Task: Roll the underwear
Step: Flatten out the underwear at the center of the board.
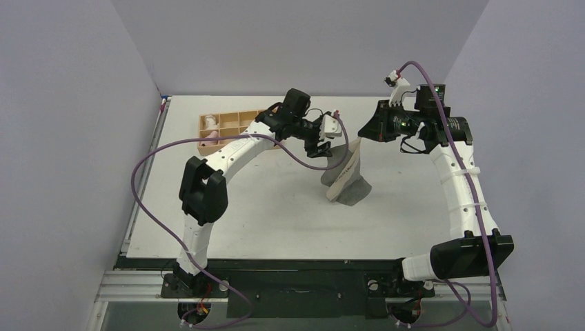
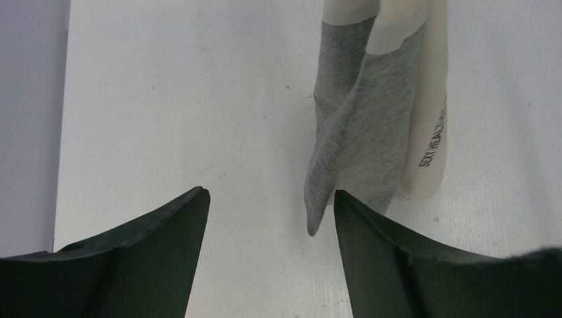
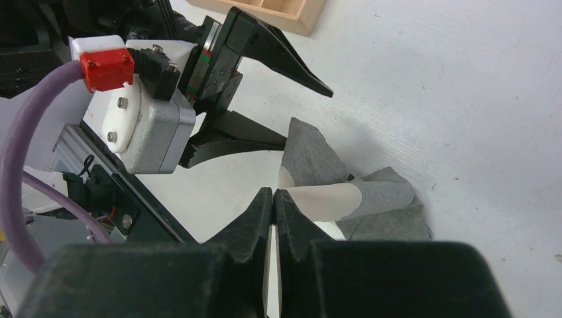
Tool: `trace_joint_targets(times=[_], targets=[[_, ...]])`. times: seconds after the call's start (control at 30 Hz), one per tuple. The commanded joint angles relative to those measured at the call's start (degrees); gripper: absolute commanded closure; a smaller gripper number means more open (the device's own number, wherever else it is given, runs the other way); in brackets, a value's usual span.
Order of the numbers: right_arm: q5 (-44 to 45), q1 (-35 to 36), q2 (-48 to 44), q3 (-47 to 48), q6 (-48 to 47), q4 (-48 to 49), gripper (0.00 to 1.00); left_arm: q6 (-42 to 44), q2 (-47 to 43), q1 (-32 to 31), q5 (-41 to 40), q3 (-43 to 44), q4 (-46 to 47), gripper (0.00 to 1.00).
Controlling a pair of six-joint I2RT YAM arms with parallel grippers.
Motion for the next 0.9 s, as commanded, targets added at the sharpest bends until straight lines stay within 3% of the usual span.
trace_joint_targets(times=[0.0,0.43,0.57,0.7,0.87], targets=[[-0.44,-0.58,-1.33,0.94,-0.62,1.07,1.00,1.30,0.34,-0.36,6.60,1.59,-2.21,0.43],[-0.62,-1.14,-1.11,1.24,-0.58,1.11,1.00,2.84,1.19,-0.54,5.52,1.63,-7.52,0.77],[-0.62,-1.26,-0.98,1.36,-0.58,1.16,1.00,2.23,1.89,-0.37,4.23,3.58,-9.68,0.98],[0.94,-1.53,-0.20,2.14,-0.39,0.80,1.00,-0.12,1.75,0.08,0.24,7.43,-11.25,1.00],[7.03,-2.60,2.95,6.44,1.75,-0.32,1.00,-3.72,-0.09,0.96,-10.86,13.62,-12.18,1.00]])
